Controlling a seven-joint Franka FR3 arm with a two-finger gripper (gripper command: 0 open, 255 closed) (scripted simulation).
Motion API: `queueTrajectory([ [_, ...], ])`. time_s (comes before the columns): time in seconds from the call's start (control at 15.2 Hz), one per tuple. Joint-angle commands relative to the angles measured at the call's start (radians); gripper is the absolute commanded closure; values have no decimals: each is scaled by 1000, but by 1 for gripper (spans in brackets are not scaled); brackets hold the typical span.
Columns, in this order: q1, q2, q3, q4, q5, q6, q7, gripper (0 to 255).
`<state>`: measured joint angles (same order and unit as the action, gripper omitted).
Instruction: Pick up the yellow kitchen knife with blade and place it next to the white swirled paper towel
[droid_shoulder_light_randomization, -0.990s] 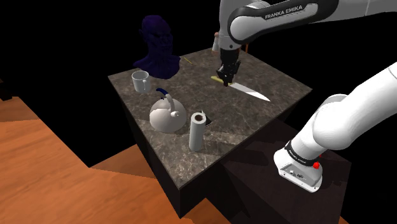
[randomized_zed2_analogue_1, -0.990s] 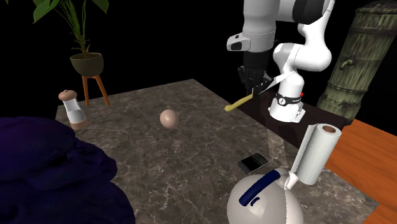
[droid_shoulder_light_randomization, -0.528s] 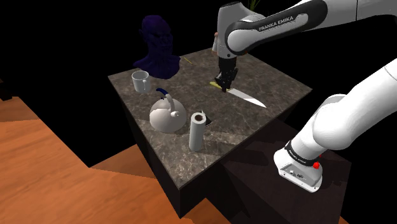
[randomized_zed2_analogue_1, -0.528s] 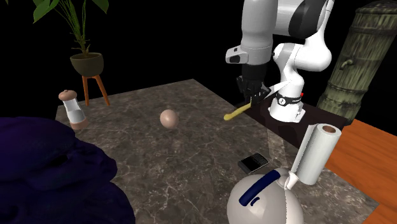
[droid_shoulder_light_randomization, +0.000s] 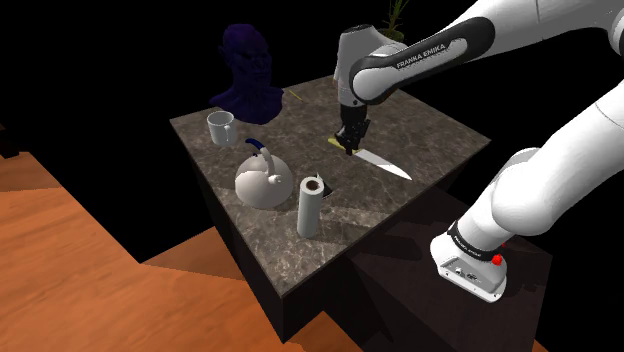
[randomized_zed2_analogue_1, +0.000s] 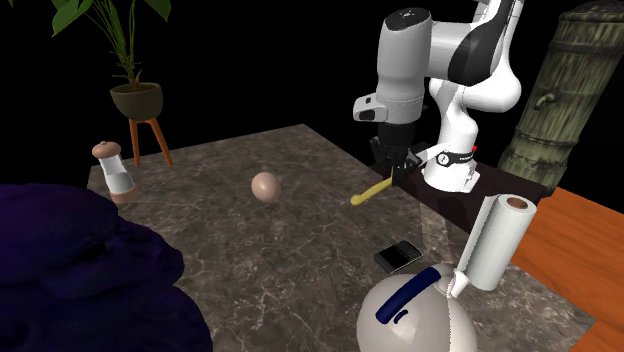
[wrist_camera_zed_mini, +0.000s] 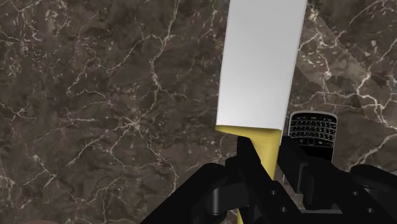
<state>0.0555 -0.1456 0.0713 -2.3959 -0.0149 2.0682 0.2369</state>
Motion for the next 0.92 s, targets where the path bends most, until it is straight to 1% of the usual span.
queueTrajectory([
  [0.0, -1, 13, -1, -19, -2, 32, 0, 255],
  [0.86, -3, 141, 0, -78, -16, 219, 13, 255],
])
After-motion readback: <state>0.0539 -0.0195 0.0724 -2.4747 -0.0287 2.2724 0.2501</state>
